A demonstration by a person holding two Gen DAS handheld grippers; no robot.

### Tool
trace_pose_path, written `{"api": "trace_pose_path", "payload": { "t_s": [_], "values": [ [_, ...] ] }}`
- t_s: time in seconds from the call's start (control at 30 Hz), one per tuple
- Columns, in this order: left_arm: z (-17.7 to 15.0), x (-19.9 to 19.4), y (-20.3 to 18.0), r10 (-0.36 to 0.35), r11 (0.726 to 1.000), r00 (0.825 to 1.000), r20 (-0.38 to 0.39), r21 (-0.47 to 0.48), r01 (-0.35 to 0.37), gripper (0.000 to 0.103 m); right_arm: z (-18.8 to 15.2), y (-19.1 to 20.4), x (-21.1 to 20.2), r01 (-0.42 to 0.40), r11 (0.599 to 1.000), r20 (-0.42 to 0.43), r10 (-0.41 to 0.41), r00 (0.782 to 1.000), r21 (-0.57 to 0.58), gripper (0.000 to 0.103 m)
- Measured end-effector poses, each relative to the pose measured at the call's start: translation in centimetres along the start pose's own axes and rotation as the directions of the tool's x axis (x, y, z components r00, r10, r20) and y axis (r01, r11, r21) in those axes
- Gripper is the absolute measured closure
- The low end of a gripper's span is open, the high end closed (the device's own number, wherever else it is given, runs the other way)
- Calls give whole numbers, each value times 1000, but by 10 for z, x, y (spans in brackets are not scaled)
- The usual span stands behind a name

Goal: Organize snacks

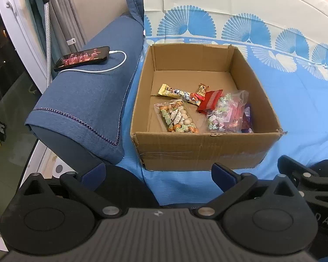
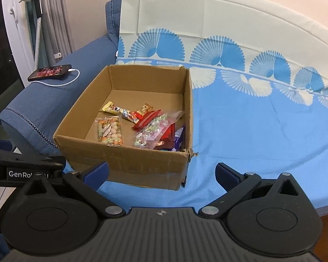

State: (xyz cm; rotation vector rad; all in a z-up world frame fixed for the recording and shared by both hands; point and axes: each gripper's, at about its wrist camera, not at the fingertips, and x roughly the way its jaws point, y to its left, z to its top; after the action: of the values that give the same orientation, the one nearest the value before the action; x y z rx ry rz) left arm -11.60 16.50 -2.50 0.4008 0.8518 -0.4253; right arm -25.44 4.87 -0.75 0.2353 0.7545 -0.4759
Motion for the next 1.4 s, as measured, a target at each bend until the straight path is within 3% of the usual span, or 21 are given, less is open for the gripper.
{"api": "trace_pose_path", "payload": {
  "t_s": [1.4],
  "values": [
    [-5, 9, 0, 7, 1000, 1000, -22, 15, -7, 0, -3, 1, 5, 17, 1000, -2, -17, 1000, -27, 0]
  ]
}}
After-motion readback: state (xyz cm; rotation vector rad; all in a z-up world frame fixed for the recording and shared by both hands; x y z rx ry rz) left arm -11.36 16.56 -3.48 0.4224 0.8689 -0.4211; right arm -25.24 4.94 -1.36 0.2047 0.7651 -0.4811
